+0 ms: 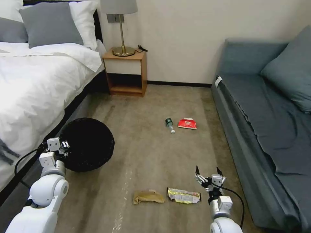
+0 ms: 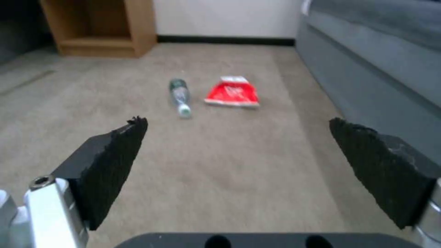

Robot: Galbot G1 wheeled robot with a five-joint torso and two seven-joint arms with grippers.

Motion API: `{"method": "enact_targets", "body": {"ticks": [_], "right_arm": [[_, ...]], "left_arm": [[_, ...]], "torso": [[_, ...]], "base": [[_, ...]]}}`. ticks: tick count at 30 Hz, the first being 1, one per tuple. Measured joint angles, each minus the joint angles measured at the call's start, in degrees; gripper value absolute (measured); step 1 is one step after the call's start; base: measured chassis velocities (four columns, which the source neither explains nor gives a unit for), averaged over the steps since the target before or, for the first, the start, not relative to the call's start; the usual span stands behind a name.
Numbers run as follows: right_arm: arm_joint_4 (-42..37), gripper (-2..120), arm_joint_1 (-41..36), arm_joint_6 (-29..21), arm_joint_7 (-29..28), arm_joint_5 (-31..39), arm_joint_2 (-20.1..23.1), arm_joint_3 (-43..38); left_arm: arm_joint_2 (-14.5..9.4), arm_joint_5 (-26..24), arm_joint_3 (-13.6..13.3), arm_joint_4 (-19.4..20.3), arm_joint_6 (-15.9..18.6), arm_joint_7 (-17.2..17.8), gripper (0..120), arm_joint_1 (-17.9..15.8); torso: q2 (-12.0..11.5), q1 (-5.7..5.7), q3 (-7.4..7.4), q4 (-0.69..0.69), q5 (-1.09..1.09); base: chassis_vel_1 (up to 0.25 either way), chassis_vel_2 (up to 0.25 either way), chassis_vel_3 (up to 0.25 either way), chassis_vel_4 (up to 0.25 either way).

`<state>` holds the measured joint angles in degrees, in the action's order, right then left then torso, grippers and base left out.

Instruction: Pick up the trash bin, then pick up the garbage on the floor and place it into the trash bin.

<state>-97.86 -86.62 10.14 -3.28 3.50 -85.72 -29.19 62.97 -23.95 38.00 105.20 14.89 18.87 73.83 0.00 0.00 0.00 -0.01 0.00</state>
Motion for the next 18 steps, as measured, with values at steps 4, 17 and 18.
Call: {"method": "enact_targets", "body": {"ticks": [4,17,18], "right_arm": [[0.7,100,0.2,2.3,1.7,-1.6,1.5,0.5],[2.1,100,4.6,-3.5,7.6,-2.3,8.3,3.6],[2.4,100,5.1,-3.8,8.5,-2.2,8.9,4.0]], "left_arm": [[0.0,0.0,0.0,-0.2,-0.4,-0.2,4,0.2],[-0.8,-0.2,-0.1,-0.8,-1.1,-1.6,4,-0.1],[-0.8,-0.2,-0.1,-0.8,-1.1,-1.6,4,0.0]], "torso": [[0.0,0.00,0.00,0.01,0.00],[0.0,0.00,0.00,0.00,0.01],[0.0,0.00,0.00,0.00,0.01]], "base": [[-0.102,0.096,0.104,-0.099],[-0.009,0.004,0.004,-0.011],[0.000,0.000,0.000,0.000]]}}
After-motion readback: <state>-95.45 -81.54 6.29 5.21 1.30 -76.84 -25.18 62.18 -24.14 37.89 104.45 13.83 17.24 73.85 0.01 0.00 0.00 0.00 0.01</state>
